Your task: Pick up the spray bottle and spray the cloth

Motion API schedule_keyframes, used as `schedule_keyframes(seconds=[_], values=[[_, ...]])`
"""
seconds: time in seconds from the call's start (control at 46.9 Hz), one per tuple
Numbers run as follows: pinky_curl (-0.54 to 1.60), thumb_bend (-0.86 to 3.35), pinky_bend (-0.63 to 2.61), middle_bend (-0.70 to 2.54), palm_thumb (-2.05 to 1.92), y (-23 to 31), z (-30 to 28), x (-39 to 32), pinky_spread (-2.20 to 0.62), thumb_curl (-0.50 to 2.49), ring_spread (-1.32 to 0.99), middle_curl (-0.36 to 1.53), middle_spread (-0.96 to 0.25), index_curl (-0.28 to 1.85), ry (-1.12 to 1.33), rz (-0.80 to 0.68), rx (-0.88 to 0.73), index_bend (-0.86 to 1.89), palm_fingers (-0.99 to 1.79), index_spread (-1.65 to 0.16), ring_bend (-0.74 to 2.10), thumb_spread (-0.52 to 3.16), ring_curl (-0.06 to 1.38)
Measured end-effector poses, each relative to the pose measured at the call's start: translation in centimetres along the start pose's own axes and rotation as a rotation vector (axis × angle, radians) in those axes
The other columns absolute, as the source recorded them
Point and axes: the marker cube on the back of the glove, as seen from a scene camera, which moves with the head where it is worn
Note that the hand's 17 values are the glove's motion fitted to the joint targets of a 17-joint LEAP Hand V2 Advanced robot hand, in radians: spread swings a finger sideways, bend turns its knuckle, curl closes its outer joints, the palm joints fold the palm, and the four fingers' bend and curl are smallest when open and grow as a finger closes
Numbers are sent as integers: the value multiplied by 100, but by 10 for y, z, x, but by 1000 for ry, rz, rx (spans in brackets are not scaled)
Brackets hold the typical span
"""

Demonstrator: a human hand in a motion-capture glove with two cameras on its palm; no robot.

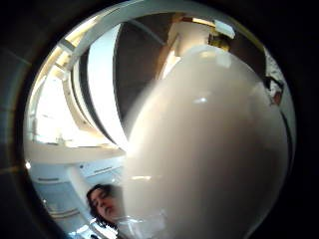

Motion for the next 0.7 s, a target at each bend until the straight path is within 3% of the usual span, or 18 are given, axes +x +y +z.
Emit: schedule_keyframes(seconds=[0.064,0.149,0.256,0.427,0.512,0.576,0.598,0.662,0.704], values=[[43,-2,51,68,102,-1,2,2,-25,83,-16,56,-15,64,25,-17,24,23,137,-24,74,64,49],[43,-2,51,68,102,23,2,-1,-25,84,-16,56,-15,64,-1,-23,-125,23,137,-24,75,62,49],[43,-3,51,68,101,7,4,7,-26,85,-17,57,-15,65,27,-21,2,24,137,-25,75,60,49],[44,-3,51,68,100,-1,-2,12,-26,86,-17,57,-15,65,32,7,44,24,137,-25,75,58,49],[44,-4,53,67,95,13,-9,12,-26,84,-16,56,-14,65,34,82,-75,22,136,-25,75,64,49],[42,-6,47,62,88,29,-16,13,-19,78,-14,53,-11,63,109,112,-196,18,110,-25,65,76,46],[40,-8,39,54,82,36,-20,13,-13,75,-12,51,-8,61,153,114,-237,18,79,-25,57,81,44],[45,-8,40,43,75,59,-38,9,-1,70,-10,49,-6,62,316,100,-321,14,37,-28,49,88,45],[44,-7,40,41,70,75,-56,6,4,66,-10,47,-5,60,451,71,-337,12,31,-30,47,91,45]])
